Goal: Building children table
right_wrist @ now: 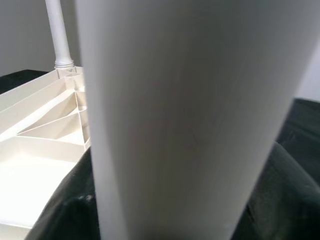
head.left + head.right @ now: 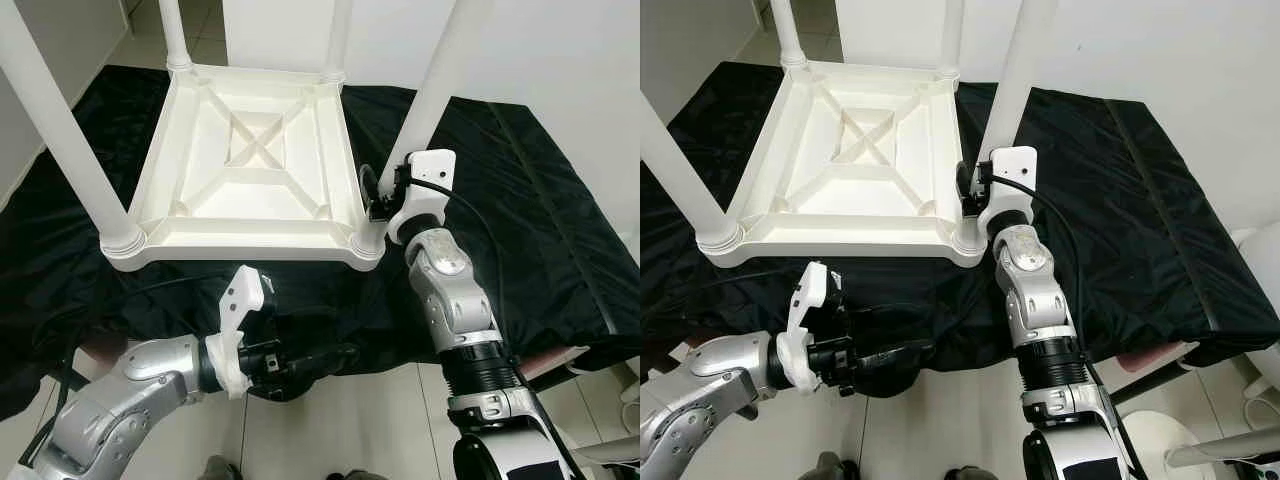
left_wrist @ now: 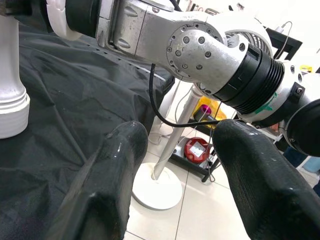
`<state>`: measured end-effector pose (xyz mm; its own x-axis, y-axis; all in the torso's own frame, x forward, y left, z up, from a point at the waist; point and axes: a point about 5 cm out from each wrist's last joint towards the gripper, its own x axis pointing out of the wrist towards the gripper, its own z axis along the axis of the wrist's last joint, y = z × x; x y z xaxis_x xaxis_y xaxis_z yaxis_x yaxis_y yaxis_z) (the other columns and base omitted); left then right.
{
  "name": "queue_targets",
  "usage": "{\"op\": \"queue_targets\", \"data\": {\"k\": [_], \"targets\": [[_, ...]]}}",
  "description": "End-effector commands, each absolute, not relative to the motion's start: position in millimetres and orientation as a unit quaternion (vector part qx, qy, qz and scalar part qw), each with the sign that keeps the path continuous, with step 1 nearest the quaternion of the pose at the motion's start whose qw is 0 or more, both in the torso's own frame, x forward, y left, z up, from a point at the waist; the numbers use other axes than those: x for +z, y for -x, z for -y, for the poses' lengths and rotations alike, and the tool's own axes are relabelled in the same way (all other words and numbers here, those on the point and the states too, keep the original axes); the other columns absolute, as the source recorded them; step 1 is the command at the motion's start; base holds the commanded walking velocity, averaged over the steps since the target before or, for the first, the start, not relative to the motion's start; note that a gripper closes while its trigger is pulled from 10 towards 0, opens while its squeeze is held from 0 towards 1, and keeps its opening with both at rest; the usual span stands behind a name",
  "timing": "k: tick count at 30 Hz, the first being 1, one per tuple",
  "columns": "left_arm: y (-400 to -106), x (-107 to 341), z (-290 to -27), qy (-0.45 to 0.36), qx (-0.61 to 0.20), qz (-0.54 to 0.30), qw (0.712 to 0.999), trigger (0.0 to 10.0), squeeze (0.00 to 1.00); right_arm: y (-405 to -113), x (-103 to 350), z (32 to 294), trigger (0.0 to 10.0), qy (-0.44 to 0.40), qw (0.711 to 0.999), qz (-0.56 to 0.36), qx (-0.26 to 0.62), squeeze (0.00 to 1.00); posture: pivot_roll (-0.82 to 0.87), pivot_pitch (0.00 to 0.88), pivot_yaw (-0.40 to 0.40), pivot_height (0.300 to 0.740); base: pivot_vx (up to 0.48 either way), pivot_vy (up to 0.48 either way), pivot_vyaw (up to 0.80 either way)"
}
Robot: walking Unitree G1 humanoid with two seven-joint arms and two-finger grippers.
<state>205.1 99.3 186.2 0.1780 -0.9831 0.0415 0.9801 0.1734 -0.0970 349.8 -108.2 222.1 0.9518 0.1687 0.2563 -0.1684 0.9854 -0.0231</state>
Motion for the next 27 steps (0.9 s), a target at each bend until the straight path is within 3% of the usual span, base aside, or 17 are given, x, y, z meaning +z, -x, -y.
{"op": "queue_targets", "data": {"k": [1, 2, 3, 5, 6, 12, 17, 18, 21, 22, 23, 27], "targets": [[-202, 188, -96, 0.048, -0.674, -0.005, 0.737, 10.0, 0.0, -352, 216, 111, 3.8, -0.016, 0.991, 0.106, 0.083, 0.0, -0.05, 0.127, -0.076, 0.74, 0.0, 0.0, 0.0], [-202, 188, -96, 0.048, -0.674, -0.005, 0.737, 10.0, 0.0, -352, 216, 111, 3.8, -0.016, 0.991, 0.106, 0.083, 0.0, -0.05, 0.127, -0.076, 0.74, 0.0, 0.0, 0.0], [-203, 189, -94, 0.047, -0.671, -0.003, 0.74, 10.0, 0.0, -353, 213, 110, 0.0, -0.028, 0.991, 0.101, 0.087, 0.0, -0.05, 0.127, -0.076, 0.74, 0.0, 0.0, 0.0], [-204, 190, -91, 0.046, -0.663, 0.002, 0.747, 10.0, 0.0, -352, 212, 109, 0.0, -0.043, 0.991, 0.095, 0.089, 0.0, -0.04, 0.131, -0.079, 0.74, 0.0, 0.0, 0.0], [-205, 190, -90, 0.046, -0.661, 0.003, 0.749, 10.0, 0.0, -352, 211, 109, 10.0, -0.044, 0.991, 0.095, 0.089, 0.0, -0.04, 0.131, -0.079, 0.74, 0.0, 0.0, 0.0], [-215, 195, -77, 0.031, -0.614, 0.018, 0.789, 10.0, 0.0, -355, 206, 115, 10.0, -0.043, 0.994, 0.076, 0.061, 0.0, -0.05, 0.135, -0.079, 0.74, 0.0, 0.0, 0.0], [-217, 199, -69, 0.031, -0.598, 0.028, 0.801, 10.0, 0.0, -354, 204, 117, 10.0, -0.05, 0.995, 0.072, 0.052, 0.0, -0.05, 0.15, -0.081, 0.74, 0.0, 0.0, 0.0], [-217, 200, -67, 0.036, -0.597, 0.029, 0.801, 10.0, 0.0, -354, 204, 117, 10.0, -0.06, 0.994, 0.073, 0.052, 1.0, -0.05, 0.15, -0.081, 0.74, 0.0, 0.0, 0.0], [-217, 202, -65, 0.044, -0.599, 0.032, 0.799, 10.0, 0.0, -354, 205, 118, 10.0, -0.066, 0.994, 0.075, 0.048, 1.0, -0.05, 0.15, -0.081, 0.74, 0.0, 0.0, 0.0], [-217, 204, -64, 0.045, -0.598, 0.037, 0.799, 10.0, 0.0, -353, 206, 117, 10.0, -0.065, 0.994, 0.075, 0.05, 0.8, -0.05, 0.152, -0.082, 0.74, 0.0, 0.0, 0.0], [-218, 205, -63, 0.046, -0.597, 0.04, 0.8, 10.0, 0.0, -353, 206, 116, 10.0, -0.064, 0.994, 0.075, 0.051, 0.0, -0.06, 0.154, -0.082, 0.74, 0.0, 0.0, 0.0], [-219, 208, -62, 0.048, -0.594, 0.043, 0.802, 10.0, 0.0, -353, 207, 116, 10.0, -0.062, 0.994, 0.075, 0.053, 0.0, -0.06, 0.154, -0.082, 0.74, 0.0, 0.0, 0.0]]}}
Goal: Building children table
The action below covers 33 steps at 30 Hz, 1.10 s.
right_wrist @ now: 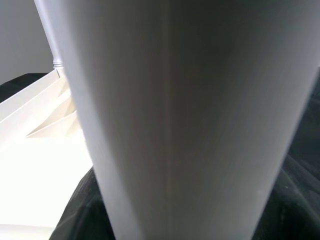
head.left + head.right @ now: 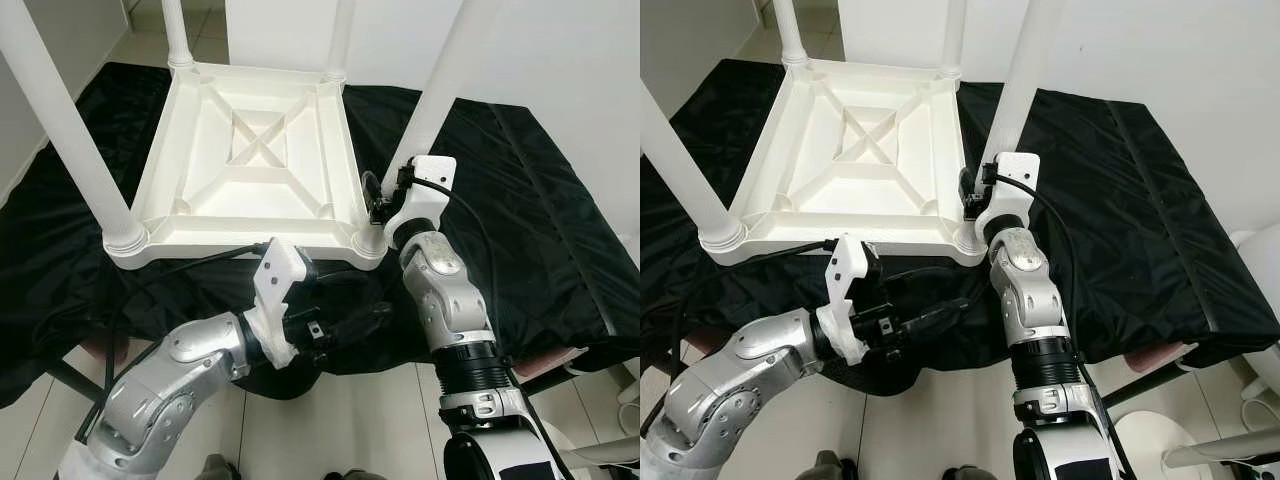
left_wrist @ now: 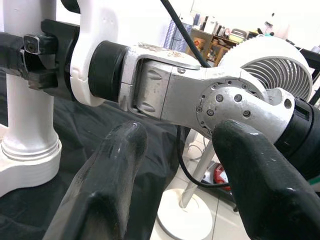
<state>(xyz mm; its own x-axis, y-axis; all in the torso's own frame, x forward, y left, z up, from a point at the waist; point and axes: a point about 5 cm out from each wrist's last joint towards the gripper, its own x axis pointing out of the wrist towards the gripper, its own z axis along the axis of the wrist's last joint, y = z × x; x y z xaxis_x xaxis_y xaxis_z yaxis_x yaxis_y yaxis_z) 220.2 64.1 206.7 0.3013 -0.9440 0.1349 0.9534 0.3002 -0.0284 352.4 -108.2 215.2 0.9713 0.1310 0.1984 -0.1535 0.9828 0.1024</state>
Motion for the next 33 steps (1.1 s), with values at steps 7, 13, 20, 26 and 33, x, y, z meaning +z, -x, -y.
{"op": "queue_targets", "data": {"k": [7, 13, 20, 26, 33], "targets": [[-221, 210, -56, 0.051, -0.587, 0.041, 0.807, 10.0, 0.0, -353, 205, 115, 10.0, -0.071, 0.994, 0.069, 0.055, 0.0, -0.06, 0.158, -0.082, 0.74, 0.0, 0.0, 0.0], [-217, 211, -50, 0.057, -0.596, 0.034, 0.8, 10.0, 0.0, -353, 201, 119, 10.0, -0.187, 0.98, 0.05, 0.05, 0.0, -0.06, 0.161, -0.082, 0.74, 0.0, 0.0, 0.0], [-212, 212, -44, 0.087, -0.616, 0.018, 0.783, 10.0, 0.0, -347, 187, 120, 10.0, -0.46, 0.884, 0.028, 0.083, 0.0, -0.06, 0.173, -0.077, 0.74, 0.0, 0.0, 0.0], [-212, 211, -41, 0.092, -0.619, 0.016, 0.78, 10.0, 0.0, -342, 166, 124, 10.0, -0.598, 0.795, 0.017, 0.101, 0.0, -0.06, 0.178, -0.077, 0.74, 0.0, 0.0, 0.0], [-211, 212, -40, 0.095, -0.62, 0.014, 0.779, 10.0, 0.0, -336, 147, 130, 10.0, -0.668, 0.736, 0.018, 0.11, 0.0, -0.06, 0.179, -0.077, 0.74, 0.0, 0.0, 0.0]]}}
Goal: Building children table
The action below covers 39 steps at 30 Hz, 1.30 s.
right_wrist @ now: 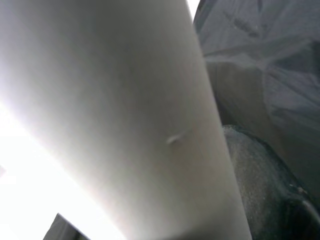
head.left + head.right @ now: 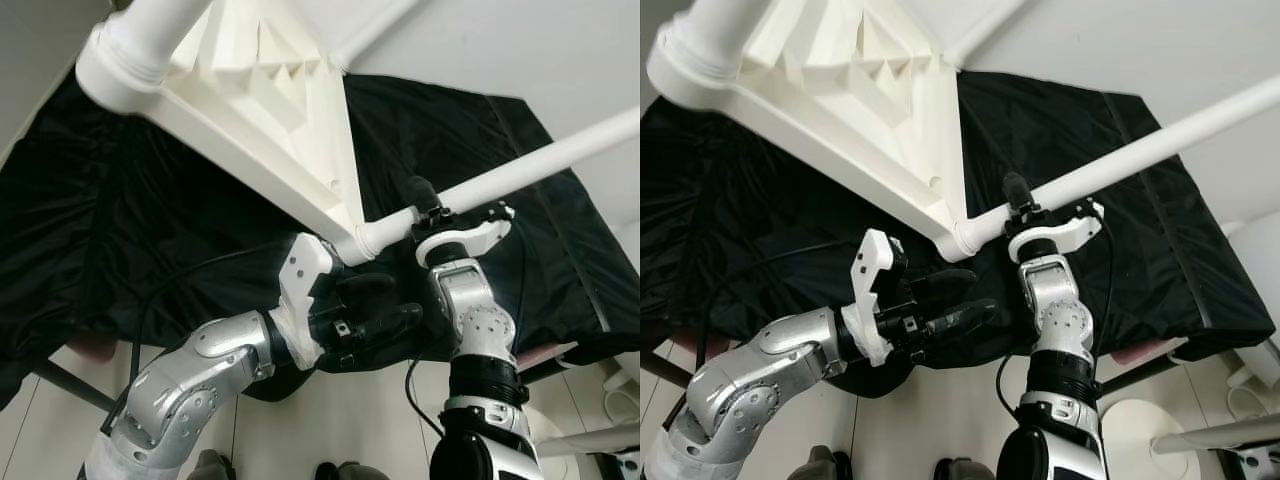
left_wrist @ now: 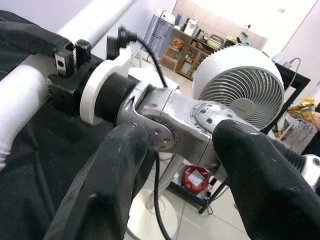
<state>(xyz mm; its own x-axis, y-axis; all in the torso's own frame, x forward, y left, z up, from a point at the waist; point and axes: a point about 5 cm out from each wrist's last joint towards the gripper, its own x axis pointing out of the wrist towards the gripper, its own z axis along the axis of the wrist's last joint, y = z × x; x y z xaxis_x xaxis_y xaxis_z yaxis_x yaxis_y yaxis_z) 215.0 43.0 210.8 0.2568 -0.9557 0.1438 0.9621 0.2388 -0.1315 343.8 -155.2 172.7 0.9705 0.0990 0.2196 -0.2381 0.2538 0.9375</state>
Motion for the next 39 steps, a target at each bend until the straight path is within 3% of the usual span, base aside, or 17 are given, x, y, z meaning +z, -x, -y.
{"op": "queue_targets", "data": {"k": [1, 2, 3, 13, 18, 21, 25, 33, 34, 39], "targets": [[-211, 212, -40, 0.095, -0.62, 0.014, 0.779, 10.0, 0.0, -336, 147, 130, 10.0, -0.668, 0.736, 0.018, 0.11, 0.0, -0.06, 0.179, -0.077, 0.74, 0.0, 0.0, 0.0], [-211, 212, -39, 0.096, -0.619, 0.014, 0.779, 10.0, 0.0, -331, 127, 132, 10.0, -0.706, 0.699, 0.01, 0.114, 0.0, -0.06, 0.181, -0.076, 0.74, 0.0, 0.0, 0.0], [-212, 213, -39, 0.096, -0.618, 0.014, 0.78, 10.0, 0.0, -327, 113, 131, 10.0, -0.716, 0.689, 0.0, 0.114, 0.0, -0.05, 0.182, -0.075, 0.74, 0.0, 0.0, 0.0], [-214, 213, -39, 0.094, -0.613, 0.013, 0.784, 10.0, 0.0, -320, 103, 127, 10.0, -0.733, 0.665, -0.007, 0.142, 0.0, -0.05, 0.182, -0.073, 0.74, 0.0, 0.0, 0.0], [-215, 212, -39, 0.088, -0.611, 0.013, 0.787, 10.0, 0.0, -318, 104, 128, 10.0, -0.762, 0.627, 0.008, 0.164, 0.0, -0.05, 0.181, -0.072, 0.74, 0.0, 0.0, 0.0], [-215, 211, -39, 0.085, -0.609, 0.014, 0.788, 10.0, 0.0, -316, 98, 128, 10.0, -0.763, 0.627, 0.002, 0.156, 0.0, -0.05, 0.189, -0.071, 0.74, 0.0, 0.0, 0.0], [-220, 209, -39, 0.079, -0.599, 0.013, 0.797, 10.0, 0.0, -304, 81, 132, 10.0, -0.747, 0.649, -0.017, 0.139, 0.0, -0.06, 0.195, -0.07, 0.74, 0.0, 0.0, 0.0], [-220, 208, -41, 0.078, -0.597, 0.009, 0.798, 10.0, 0.0, -295, 75, 138, 10.0, -0.749, 0.651, -0.012, 0.124, 0.0, -0.05, 0.195, -0.067, 0.74, 0.0, 0.0, 0.0], [-220, 207, -42, 0.076, -0.596, 0.007, 0.799, 10.0, 0.0, -287, 73, 144, 10.0, -0.745, 0.657, -0.009, 0.113, 1.0, -0.05, 0.195, -0.065, 0.74, 0.0, 0.0, 0.0], [-219, 207, -44, 0.074, -0.595, 0.005, 0.8, 10.0, 0.0, -278, 71, 149, 10.0, -0.744, 0.66, -0.002, 0.104, 1.0, -0.04, 0.197, -0.066, 0.74, 0.0, 0.0, 0.0]]}}
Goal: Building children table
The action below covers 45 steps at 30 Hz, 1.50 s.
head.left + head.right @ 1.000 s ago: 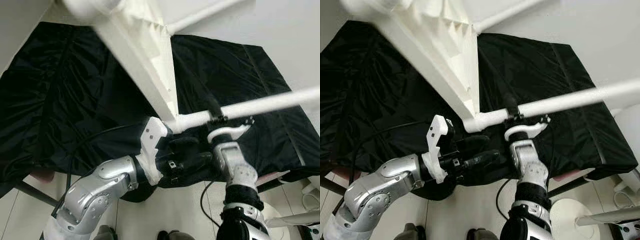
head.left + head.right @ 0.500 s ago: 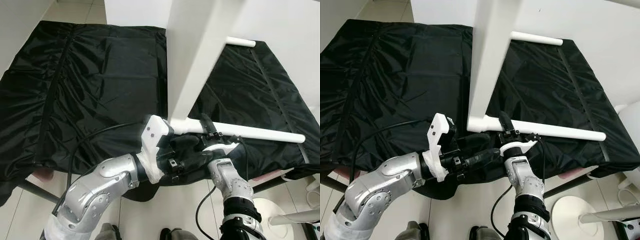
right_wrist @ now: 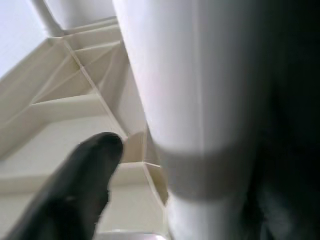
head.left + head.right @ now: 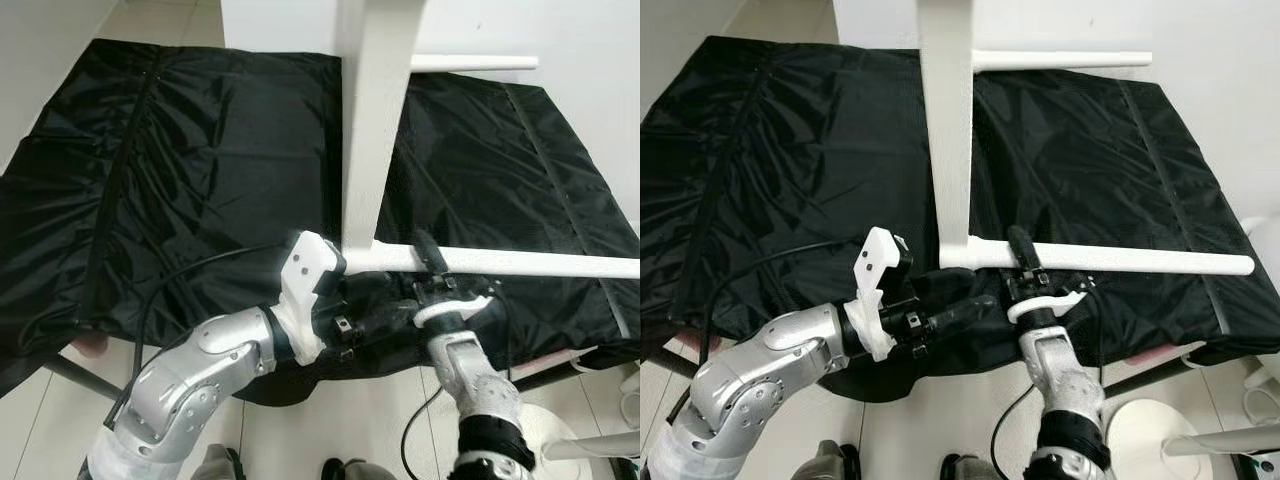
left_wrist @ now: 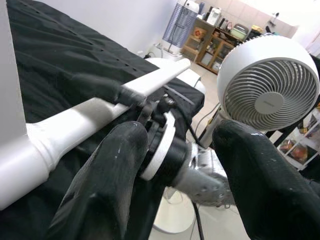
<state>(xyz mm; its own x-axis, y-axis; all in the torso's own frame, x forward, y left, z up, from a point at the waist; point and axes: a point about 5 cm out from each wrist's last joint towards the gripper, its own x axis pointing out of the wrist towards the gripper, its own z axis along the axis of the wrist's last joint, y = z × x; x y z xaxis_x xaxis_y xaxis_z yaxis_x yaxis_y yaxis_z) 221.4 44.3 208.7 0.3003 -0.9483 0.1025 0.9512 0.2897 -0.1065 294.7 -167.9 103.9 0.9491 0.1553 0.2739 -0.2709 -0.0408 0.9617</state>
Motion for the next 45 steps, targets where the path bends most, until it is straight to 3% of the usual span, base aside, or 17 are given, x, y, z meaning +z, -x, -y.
{"op": "queue_targets", "data": {"k": [1, 5, 6, 11, 16, 18, 23, 25, 26, 31, 34, 42, 45], "targets": [[-219, 207, -45, 0.071, -0.593, 0.005, 0.802, 10.0, 0.0, -269, 68, 156, 10.0, -0.741, 0.665, -0.001, 0.092, 1.0, -0.04, 0.198, -0.068, 0.74, 0.0, 0.0, 0.0], [-221, 208, -49, 0.067, -0.585, 0.005, 0.808, 10.0, 0.0, -246, 66, 171, 10.0, -0.733, 0.674, 0.012, 0.092, 1.0, -0.03, 0.203, -0.068, 0.74, 0.0, 0.0, 0.0], [-222, 208, -52, 0.065, -0.58, 0.005, 0.812, 10.0, 0.0, -232, 63, 181, 10.0, -0.734, 0.673, 0.016, 0.085, 0.0, -0.02, 0.208, -0.064, 0.74, 0.0, 0.0, 0.0], [-224, 209, -56, 0.063, -0.573, 0.007, 0.817, 10.0, 0.0, -208, 54, 195, 10.0, -0.733, 0.677, 0.012, 0.067, 0.0, -0.02, 0.212, -0.063, 0.74, 0.0, 0.0, 0.0], [-225, 209, -56, 0.063, -0.572, 0.006, 0.818, 10.0, 0.0, -206, 53, 196, 10.0, -0.731, 0.679, 0.007, 0.062, 0.0, -0.02, 0.212, -0.063, 0.74, 0.0, 0.0, 0.0], [-225, 209, -59, 0.062, -0.569, 0.004, 0.82, 10.0, 0.0, -185, 50, 204, 10.0, -0.733, 0.678, 0.01, 0.054, 0.0, -0.03, 0.22, -0.055, 0.74, 0.0, 0.0, 0.0], [-226, 209, -61, 0.063, -0.567, 0.003, 0.821, 10.0, 0.0, -170, 51, 207, 10.0, -0.729, 0.682, 0.013, 0.058, 0.0, -0.03, 0.224, -0.051, 0.74, 0.0, 0.0, 0.0], [-226, 209, -60, 0.065, -0.567, 0.003, 0.821, 10.0, 0.0, -160, 57, 209, 10.0, -0.714, 0.694, 0.023, 0.086, 0.0, -0.04, 0.223, -0.042, 0.74, 0.0, 0.0, 0.0], [-228, 209, -61, 0.063, -0.566, 0.002, 0.822, 10.0, 0.0, -158, 74, 211, 10.0, -0.681, 0.717, 0.053, 0.139, 0.0, -0.04, 0.213, -0.025, 0.74, 0.0, 0.0, 0.0], [-230, 209, -62, 0.062, -0.565, 0.002, 0.823, 10.0, 0.0, -157, 86, 212, 10.0, -0.655, 0.731, 0.074, 0.179, 0.0, -0.04, 0.213, -0.025, 0.74, 0.0, 0.0, 0.0], [-233, 209, -61, 0.059, -0.564, 0.004, 0.823, 10.0, 0.0, -177, 125, 219, 10.0, -0.606, 0.741, 0.159, 0.241, 0.0, -0.04, 0.2, -0.013, 0.74, 0.0, 0.0, 0.0], [-234, 209, -59, 0.062, -0.566, 0.006, 0.822, 10.0, 0.0, -206, 184, 215, 10.0, -0.562, 0.736, 0.244, 0.288, 0.0, -0.04, 0.189, -0.013, 0.74, 0.0, 0.0, 0.0], [-234, 209, -58, 0.061, -0.567, 0.006, 0.822, 10.0, 0.0, -209, 186, 213, 10.0, -0.557, 0.738, 0.246, 0.289, 0.0, -0.04, 0.184, -0.012, 0.74, 0.0, 0.0, 0.0]]}}
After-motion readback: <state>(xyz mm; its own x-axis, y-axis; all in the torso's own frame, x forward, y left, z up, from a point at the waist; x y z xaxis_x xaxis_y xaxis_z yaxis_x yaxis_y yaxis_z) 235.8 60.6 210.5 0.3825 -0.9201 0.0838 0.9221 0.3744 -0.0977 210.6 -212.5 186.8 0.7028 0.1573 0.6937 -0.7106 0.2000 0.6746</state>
